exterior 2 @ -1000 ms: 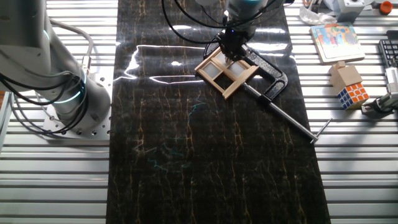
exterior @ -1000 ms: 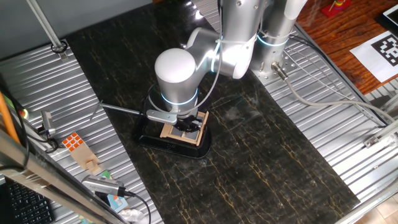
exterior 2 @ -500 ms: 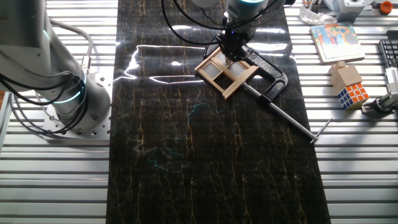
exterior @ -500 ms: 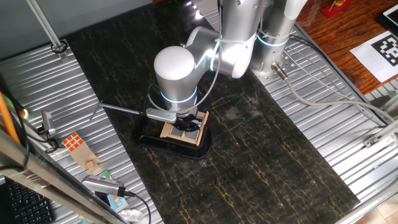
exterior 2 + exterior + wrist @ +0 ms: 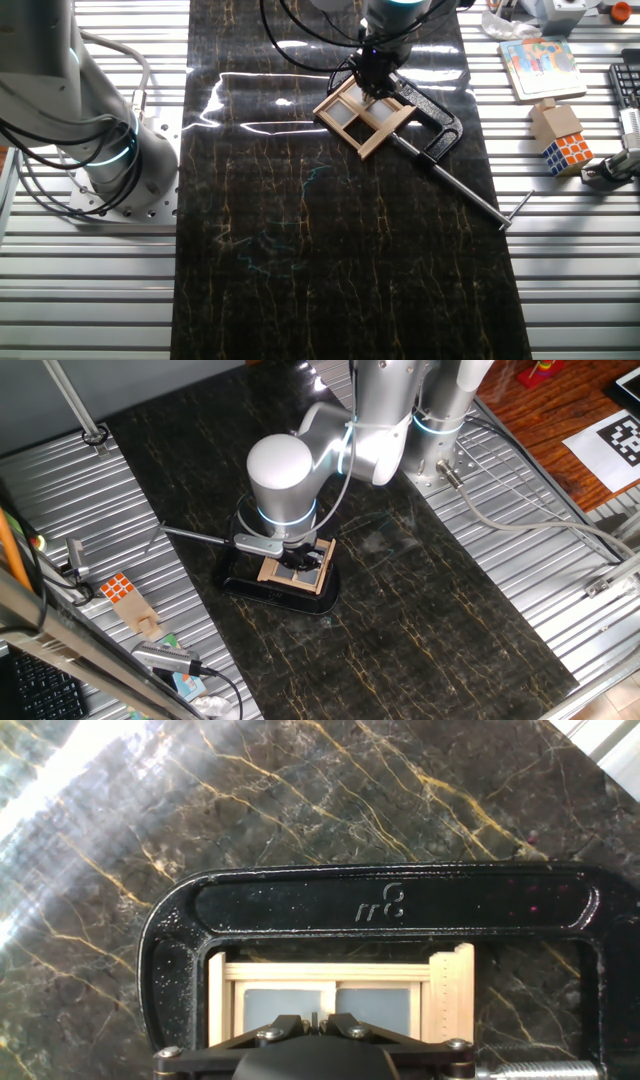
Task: Open a sliding window
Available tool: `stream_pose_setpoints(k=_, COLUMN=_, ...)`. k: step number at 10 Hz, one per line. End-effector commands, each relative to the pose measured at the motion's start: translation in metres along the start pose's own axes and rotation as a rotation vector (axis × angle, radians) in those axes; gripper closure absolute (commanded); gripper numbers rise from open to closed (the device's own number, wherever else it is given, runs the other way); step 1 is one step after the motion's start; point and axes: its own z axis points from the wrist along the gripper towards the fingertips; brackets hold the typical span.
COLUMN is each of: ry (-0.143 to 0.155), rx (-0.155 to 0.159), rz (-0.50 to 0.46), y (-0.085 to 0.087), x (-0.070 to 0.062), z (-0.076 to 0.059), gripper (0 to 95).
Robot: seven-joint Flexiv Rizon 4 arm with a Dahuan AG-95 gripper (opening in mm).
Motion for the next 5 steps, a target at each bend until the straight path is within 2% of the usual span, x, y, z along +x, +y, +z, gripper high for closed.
stream_pose_setpoints(k=1, ry=0.002, rx=-0.001, rz=0.002, y=0.0004, x=0.0004, z=-0.0004, gripper=95.0)
stream_pose_setpoints(k=5, ry=0.005, rx=-0.002, rz=0.007, y=0.0013, x=-0.0006, z=-0.0003, gripper=95.0)
